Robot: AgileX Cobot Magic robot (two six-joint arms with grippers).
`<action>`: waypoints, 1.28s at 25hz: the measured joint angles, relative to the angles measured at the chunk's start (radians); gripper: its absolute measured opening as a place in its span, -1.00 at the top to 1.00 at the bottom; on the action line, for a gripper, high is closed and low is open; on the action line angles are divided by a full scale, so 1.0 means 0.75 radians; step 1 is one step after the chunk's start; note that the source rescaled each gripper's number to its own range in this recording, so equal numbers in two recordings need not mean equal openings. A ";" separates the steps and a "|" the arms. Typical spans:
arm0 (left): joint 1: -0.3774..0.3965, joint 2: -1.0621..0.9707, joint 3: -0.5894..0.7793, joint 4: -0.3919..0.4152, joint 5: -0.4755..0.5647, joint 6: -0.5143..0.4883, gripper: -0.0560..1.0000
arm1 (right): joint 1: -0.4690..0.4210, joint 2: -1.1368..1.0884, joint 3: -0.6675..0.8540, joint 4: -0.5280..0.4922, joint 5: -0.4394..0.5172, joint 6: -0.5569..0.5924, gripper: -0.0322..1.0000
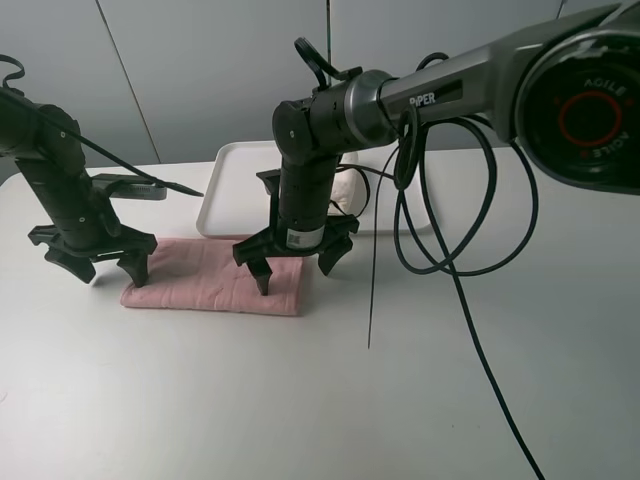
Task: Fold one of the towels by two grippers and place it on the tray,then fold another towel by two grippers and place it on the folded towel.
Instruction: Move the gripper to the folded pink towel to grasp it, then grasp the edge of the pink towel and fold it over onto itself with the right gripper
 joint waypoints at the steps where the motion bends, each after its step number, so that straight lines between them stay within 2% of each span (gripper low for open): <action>1: 0.000 0.000 0.000 0.000 0.000 0.000 -0.93 | 0.000 0.000 0.000 -0.004 0.000 0.004 -0.82; 3: 0.000 0.000 0.000 0.000 0.000 0.000 -0.93 | 0.000 0.001 0.000 -0.014 -0.004 0.006 -0.63; 9: 0.000 0.000 0.000 0.002 0.000 0.006 -0.93 | 0.027 0.009 0.000 0.017 -0.044 -0.028 0.40; 12: 0.000 0.000 0.000 0.002 0.000 0.006 -0.93 | 0.041 0.012 0.000 0.046 -0.065 -0.053 0.71; 18: 0.000 0.000 0.000 0.005 0.002 0.006 -0.93 | 0.041 0.012 0.000 0.068 -0.070 -0.070 0.85; 26: 0.000 0.000 0.000 0.005 0.002 0.006 -0.93 | 0.041 -0.002 0.006 0.069 -0.070 -0.130 0.85; 32: 0.000 0.000 -0.001 0.005 0.002 0.009 -0.93 | 0.051 -0.117 0.016 0.072 -0.050 -0.180 0.85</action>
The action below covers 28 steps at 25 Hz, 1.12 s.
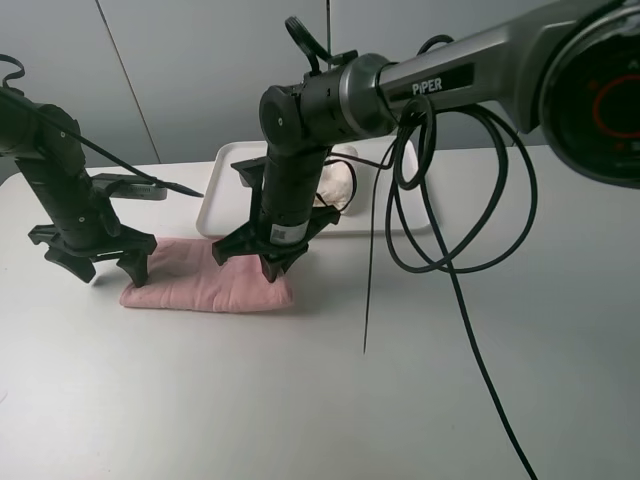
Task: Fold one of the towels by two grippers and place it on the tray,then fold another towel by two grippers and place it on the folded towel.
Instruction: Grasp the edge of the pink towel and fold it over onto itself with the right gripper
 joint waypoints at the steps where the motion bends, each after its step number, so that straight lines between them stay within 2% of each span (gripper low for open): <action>1: 0.000 0.000 0.000 0.000 0.000 0.000 -0.93 | 0.000 -0.026 0.000 0.007 0.000 -0.007 0.85; 5: 0.000 0.000 0.000 0.000 0.000 0.000 -0.93 | 0.000 -0.094 0.000 0.122 0.003 -0.085 0.85; 9: 0.000 0.000 0.000 0.000 0.000 0.000 -0.93 | 0.000 -0.105 -0.002 0.300 -0.001 -0.167 0.85; 17: 0.000 0.000 -0.002 0.000 0.003 0.000 -0.93 | 0.000 -0.094 0.003 0.536 -0.138 -0.224 0.86; 24: 0.000 0.000 -0.002 -0.002 0.005 -0.002 -0.93 | 0.000 0.032 0.003 0.902 -0.185 -0.480 0.86; 28: 0.000 0.000 -0.002 -0.008 0.005 -0.002 -0.93 | 0.000 0.059 0.003 0.968 -0.229 -0.554 0.86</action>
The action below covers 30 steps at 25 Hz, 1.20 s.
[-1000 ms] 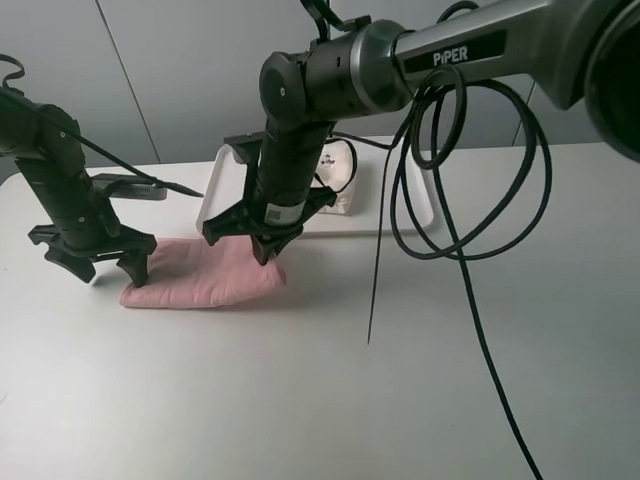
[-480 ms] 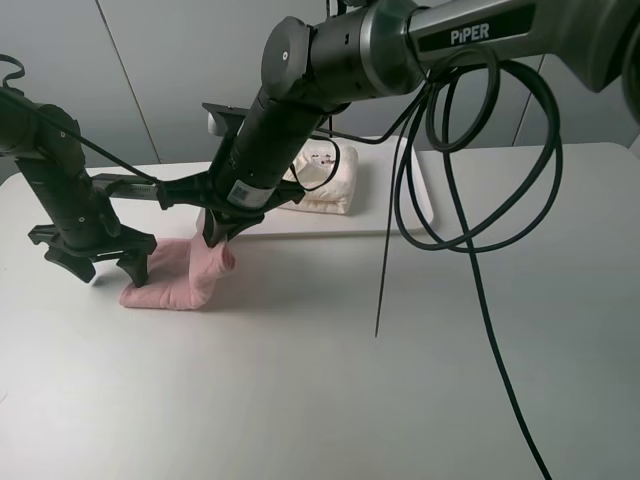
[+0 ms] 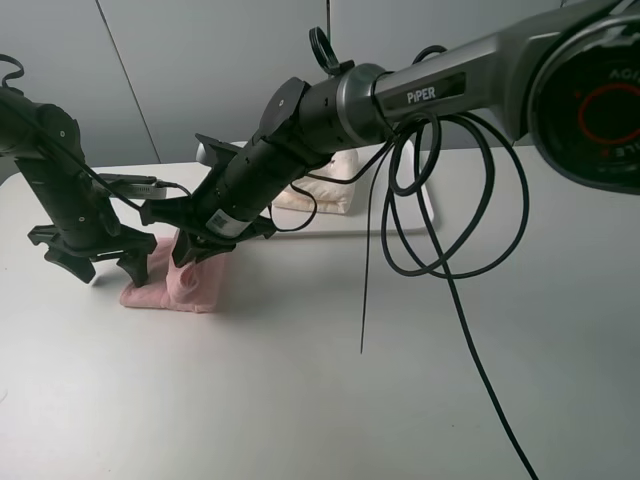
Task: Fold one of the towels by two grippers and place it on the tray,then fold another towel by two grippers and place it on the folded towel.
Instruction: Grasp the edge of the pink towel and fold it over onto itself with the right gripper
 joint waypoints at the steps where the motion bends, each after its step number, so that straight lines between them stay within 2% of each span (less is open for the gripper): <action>1: 0.000 0.000 0.000 -0.003 0.000 0.000 -0.93 | 0.000 0.006 0.000 0.009 -0.007 -0.012 0.86; 6: 0.000 0.000 0.000 -0.006 0.000 0.005 -0.93 | 0.000 0.029 0.000 0.083 -0.035 -0.069 0.86; 15: 0.000 0.000 0.000 -0.012 0.005 0.008 -0.93 | 0.000 0.103 0.000 0.370 -0.040 -0.266 0.86; 19: 0.000 0.001 0.000 -0.015 0.008 0.008 -0.93 | -0.010 0.102 0.000 0.456 -0.045 -0.318 0.86; 30: 0.000 0.001 0.000 -0.041 0.008 0.050 -0.93 | -0.033 0.102 0.042 0.504 -0.109 -0.345 0.86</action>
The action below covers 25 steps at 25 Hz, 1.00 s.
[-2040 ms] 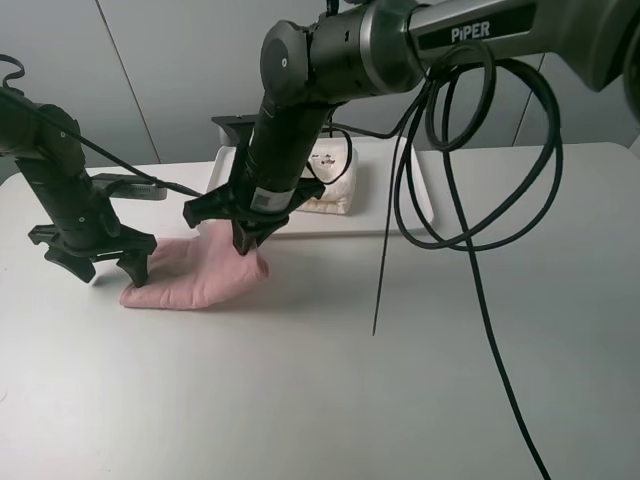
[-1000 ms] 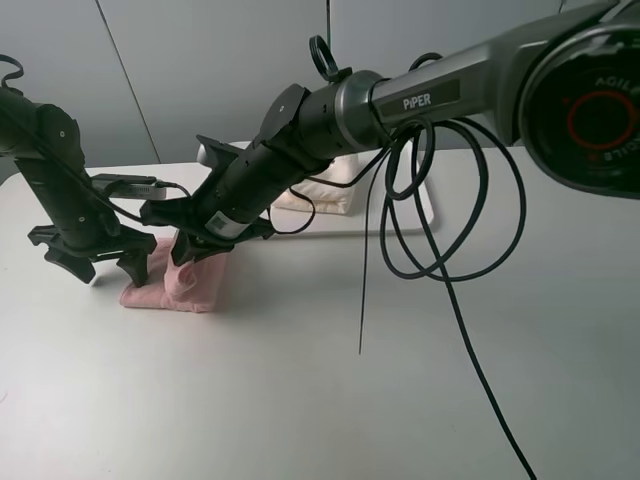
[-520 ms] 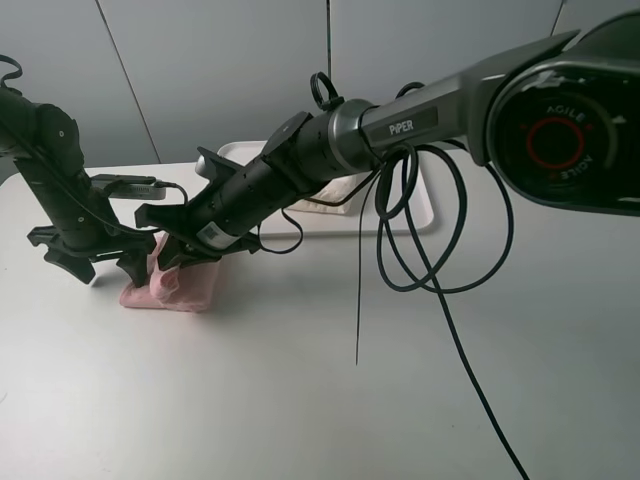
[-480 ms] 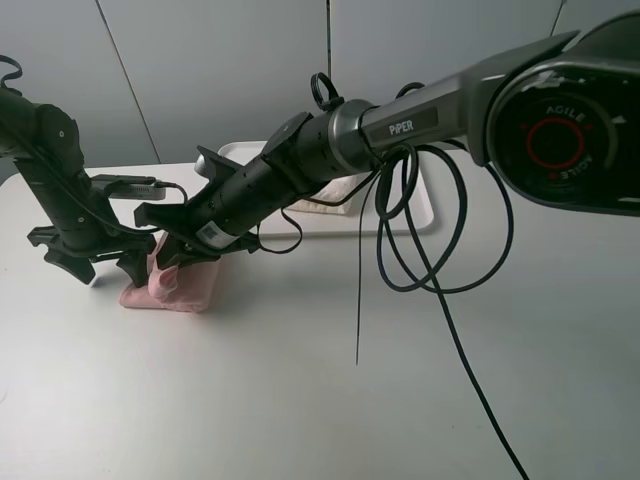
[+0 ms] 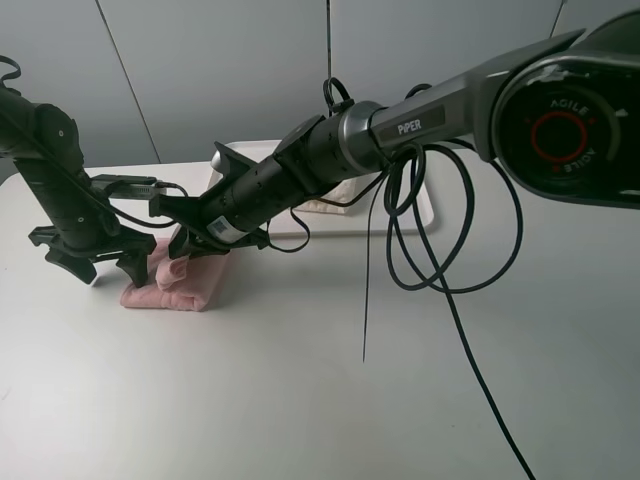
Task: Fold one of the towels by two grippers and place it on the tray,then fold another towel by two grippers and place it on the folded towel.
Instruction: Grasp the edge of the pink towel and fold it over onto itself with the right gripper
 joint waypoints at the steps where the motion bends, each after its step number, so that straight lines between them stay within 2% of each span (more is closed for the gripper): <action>1: 0.000 0.000 0.000 0.000 0.000 0.000 -0.93 | 0.000 0.000 0.003 0.019 -0.003 -0.010 0.86; 7: 0.002 0.000 0.000 -0.007 0.000 0.013 -0.93 | 0.000 0.000 0.003 0.128 -0.008 -0.113 0.86; 17: 0.002 0.002 0.000 -0.008 0.006 0.018 -0.93 | 0.002 0.000 0.003 0.136 -0.025 -0.209 0.86; 25: 0.002 0.002 0.000 -0.008 0.010 0.023 -0.93 | 0.002 0.000 0.003 0.128 -0.025 -0.218 0.86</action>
